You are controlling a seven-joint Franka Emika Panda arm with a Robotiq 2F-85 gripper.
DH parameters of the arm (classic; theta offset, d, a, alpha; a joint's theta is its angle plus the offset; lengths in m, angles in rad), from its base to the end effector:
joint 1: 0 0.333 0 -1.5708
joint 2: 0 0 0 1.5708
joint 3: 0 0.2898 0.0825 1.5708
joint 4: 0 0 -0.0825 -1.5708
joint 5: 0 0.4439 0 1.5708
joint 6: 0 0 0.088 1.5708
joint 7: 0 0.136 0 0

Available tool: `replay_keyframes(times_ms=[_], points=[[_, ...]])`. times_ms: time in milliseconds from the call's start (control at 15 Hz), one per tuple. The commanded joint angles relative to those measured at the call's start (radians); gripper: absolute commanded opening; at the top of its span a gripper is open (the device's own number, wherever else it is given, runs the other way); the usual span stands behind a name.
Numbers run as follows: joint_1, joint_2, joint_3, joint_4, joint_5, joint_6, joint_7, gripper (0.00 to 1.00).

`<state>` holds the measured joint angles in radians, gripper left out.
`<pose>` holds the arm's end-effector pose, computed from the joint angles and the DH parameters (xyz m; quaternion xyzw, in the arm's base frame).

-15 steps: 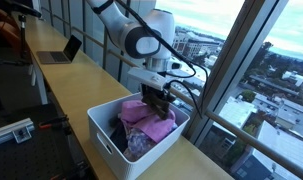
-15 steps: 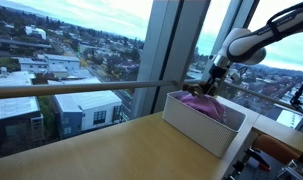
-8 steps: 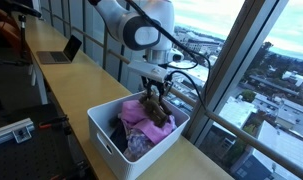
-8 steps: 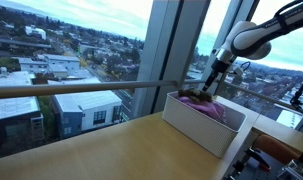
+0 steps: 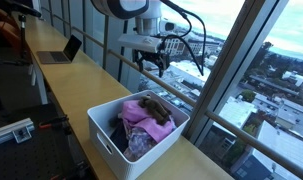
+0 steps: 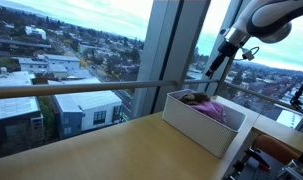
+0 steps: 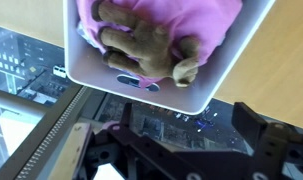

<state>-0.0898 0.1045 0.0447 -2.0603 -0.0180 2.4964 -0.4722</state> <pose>0.6531 -0.0298 0.3327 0.9626 0.2146 0.1585 0.0463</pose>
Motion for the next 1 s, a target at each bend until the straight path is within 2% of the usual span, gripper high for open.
replay_keyframes(times_ms=[0, 400, 533, 600, 933], points=[[0.052, -0.054, 0.025, -0.082, 0.079, 0.007, -0.021, 1.0], [0.115, -0.011, 0.048, -0.067, 0.135, -0.017, 0.015, 1.0], [0.123, -0.001, 0.045, -0.037, 0.106, -0.028, 0.052, 1.0], [0.119, -0.014, 0.045, -0.079, 0.117, -0.002, 0.023, 1.0], [0.121, -0.012, 0.045, -0.062, 0.117, -0.004, 0.037, 1.0]])
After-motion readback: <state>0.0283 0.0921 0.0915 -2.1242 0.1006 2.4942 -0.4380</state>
